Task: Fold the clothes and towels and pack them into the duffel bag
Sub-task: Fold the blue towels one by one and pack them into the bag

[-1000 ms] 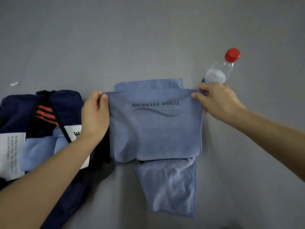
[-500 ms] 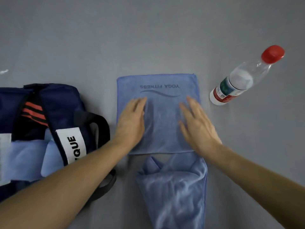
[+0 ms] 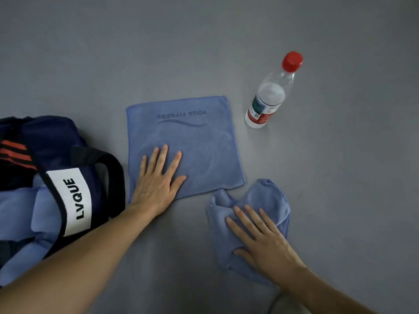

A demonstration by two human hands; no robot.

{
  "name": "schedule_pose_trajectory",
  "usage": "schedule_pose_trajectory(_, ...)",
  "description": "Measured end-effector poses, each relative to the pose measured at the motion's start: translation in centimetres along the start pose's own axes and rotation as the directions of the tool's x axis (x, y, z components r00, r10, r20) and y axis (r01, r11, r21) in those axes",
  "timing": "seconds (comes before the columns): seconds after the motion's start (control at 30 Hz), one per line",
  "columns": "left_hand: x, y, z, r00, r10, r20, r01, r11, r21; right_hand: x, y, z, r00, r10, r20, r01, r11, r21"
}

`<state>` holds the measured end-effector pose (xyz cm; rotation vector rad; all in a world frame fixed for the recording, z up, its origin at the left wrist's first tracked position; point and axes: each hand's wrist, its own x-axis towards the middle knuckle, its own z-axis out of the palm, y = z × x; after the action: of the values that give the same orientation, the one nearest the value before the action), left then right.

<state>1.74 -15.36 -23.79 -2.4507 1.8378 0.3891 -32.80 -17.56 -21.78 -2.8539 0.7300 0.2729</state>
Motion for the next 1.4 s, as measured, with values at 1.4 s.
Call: schedule_pose_trajectory(1.4, -15.6, 0.2, 2.1, 0.998, -0.032, -0.061, 0.009, 0.940, -0.341, -0.3, 1.7, 2.3, 0.971, -0.006, -0.240, -0.009, 0.998, -0.060)
